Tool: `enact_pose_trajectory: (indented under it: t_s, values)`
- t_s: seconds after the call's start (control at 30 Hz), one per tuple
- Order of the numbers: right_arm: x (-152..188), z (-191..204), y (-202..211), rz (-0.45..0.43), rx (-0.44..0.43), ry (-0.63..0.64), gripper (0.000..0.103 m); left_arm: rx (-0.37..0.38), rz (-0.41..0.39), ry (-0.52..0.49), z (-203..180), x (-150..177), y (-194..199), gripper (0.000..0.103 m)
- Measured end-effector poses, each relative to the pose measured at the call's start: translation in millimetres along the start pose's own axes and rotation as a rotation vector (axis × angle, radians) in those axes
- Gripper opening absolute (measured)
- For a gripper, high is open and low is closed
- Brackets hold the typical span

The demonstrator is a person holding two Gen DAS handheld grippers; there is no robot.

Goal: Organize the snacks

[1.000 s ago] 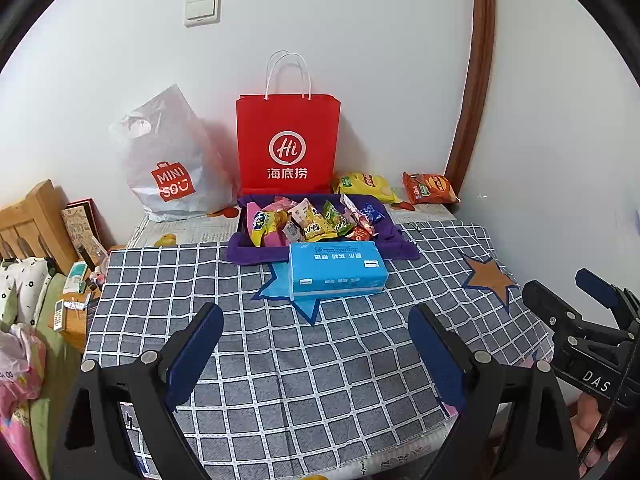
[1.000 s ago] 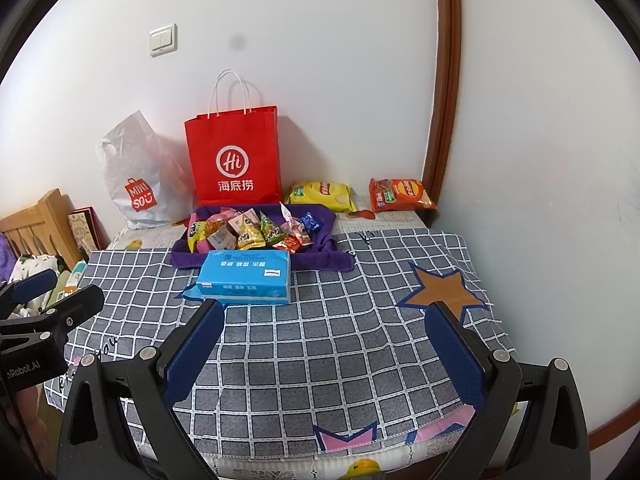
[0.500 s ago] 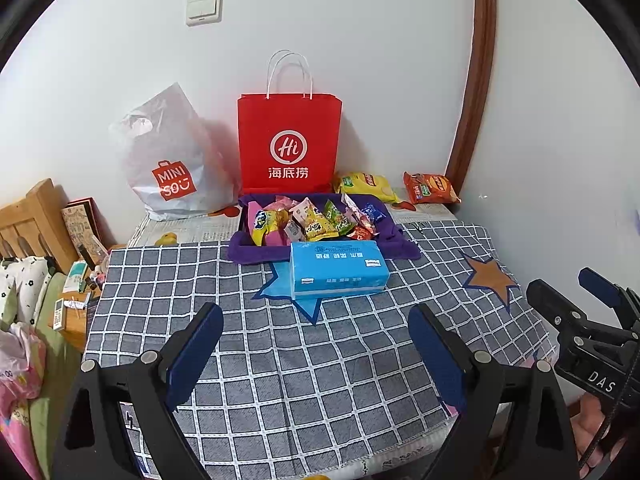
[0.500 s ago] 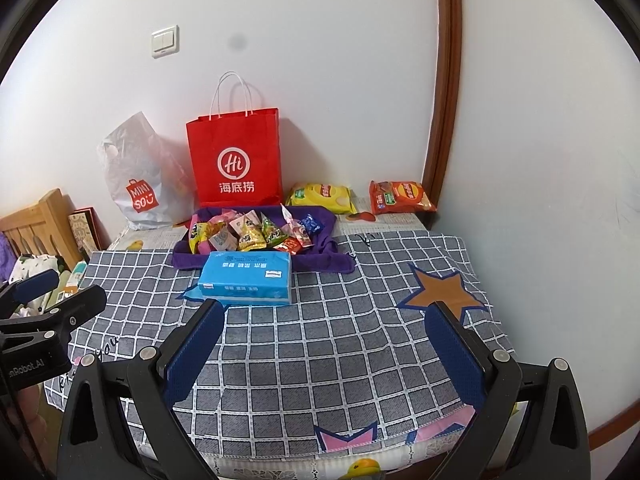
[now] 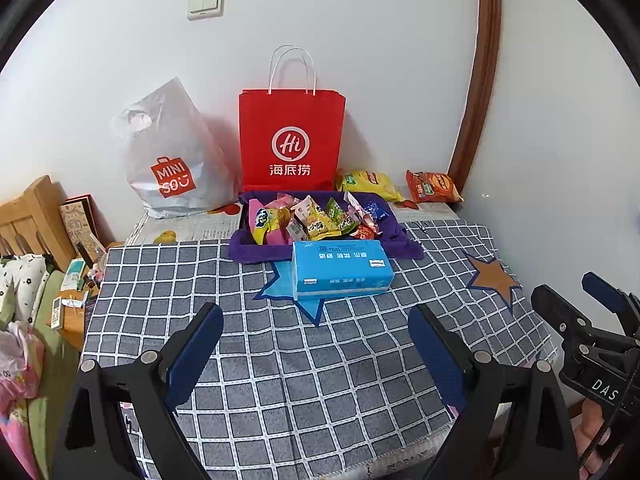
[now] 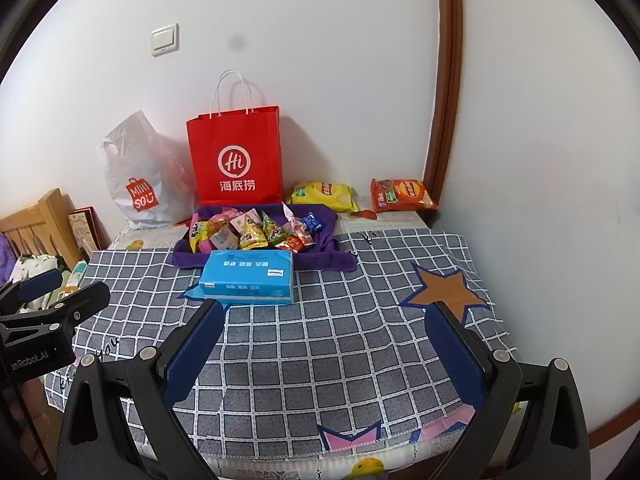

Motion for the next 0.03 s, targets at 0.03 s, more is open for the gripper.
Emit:
enact_pose_trajectory:
  t_s: [0.03]
  values:
    - [-0.5,0.8,-1.9,0.001,0.004,0.002,0.099,-0.002,0.001,0.002,0.7,-1.0,-2.0,0.093]
Point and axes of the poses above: each gripper's, at about its wrist camera, not at the fingertips, and y roughly against the way its jaws point, z to its left, x to its underside, the point moved 3 cm from there along -y, roughly the way its jaws point, and after that the axes turned 6 degrees about z, right-handed, at the moved point
